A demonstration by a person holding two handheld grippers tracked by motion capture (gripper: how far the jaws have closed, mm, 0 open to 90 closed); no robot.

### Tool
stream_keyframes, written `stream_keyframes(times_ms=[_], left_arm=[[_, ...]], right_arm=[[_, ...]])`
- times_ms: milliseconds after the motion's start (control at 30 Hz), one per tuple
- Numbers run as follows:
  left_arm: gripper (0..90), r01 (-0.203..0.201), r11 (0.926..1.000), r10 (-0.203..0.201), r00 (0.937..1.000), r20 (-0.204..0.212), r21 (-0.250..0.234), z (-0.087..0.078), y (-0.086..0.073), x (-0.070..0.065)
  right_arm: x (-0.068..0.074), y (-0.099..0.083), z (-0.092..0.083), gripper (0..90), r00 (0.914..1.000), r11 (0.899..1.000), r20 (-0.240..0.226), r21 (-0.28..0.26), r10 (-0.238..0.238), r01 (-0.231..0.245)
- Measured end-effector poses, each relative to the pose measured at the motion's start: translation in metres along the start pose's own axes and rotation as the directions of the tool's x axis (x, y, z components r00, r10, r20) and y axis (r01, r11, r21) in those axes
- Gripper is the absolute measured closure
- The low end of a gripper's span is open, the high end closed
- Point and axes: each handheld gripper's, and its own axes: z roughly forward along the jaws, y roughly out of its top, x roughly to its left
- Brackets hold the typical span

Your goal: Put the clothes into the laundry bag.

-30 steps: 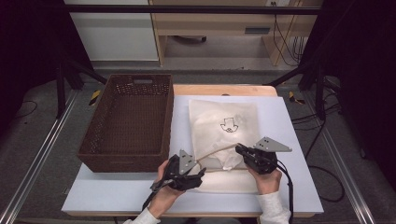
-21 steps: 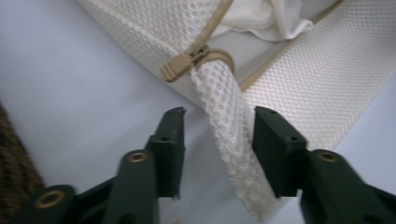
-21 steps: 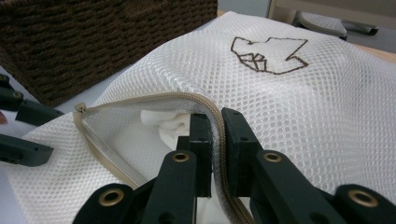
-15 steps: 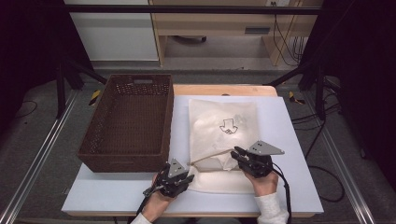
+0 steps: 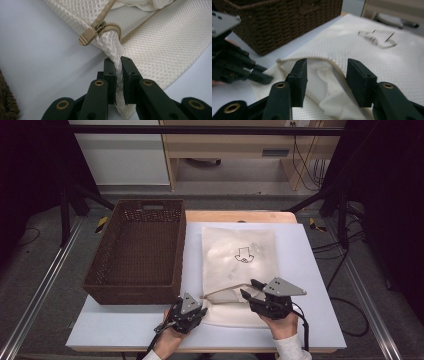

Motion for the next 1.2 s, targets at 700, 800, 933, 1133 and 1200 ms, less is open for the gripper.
stream_keyframes(times_ms=[700,800,933,1133,1200], left_arm=[[82.0,-0.018,0.9998,0.018,0.9997,-0.015,-0.001,0.0,0.0,-0.002],[82.0,-0.018,0.9998,0.018,0.9997,-0.015,-0.001,0.0,0.0,-0.002],[82.1,-0.015,0.9999,0.015,0.9998,-0.01,0.002,0.0,0.0,-0.002],[82.1,-0.02,0.9998,0.02,0.9997,-0.015,0.0,0.0,0.0,-0.003],[82.1,-0.019,0.9998,0.019,0.9997,-0.014,-0.001,0.0,0.0,-0.002]], right_arm=[[-0.016,-0.04,0.07,90.0,0.9918,0.96,0.09,0.257,0.091,-0.112],[-0.021,-0.035,0.077,90.0,0.99,0.961,0.121,0.259,0.072,-0.102],[-0.031,-0.032,0.085,90.0,0.9831,0.962,0.165,0.247,0.08,-0.119],[-0.041,-0.031,0.093,90.0,0.9463,0.973,0.321,0.205,0.036,-0.107],[-0.04,-0.031,0.092,88.0,0.9495,0.974,0.313,0.206,0.027,-0.095]])
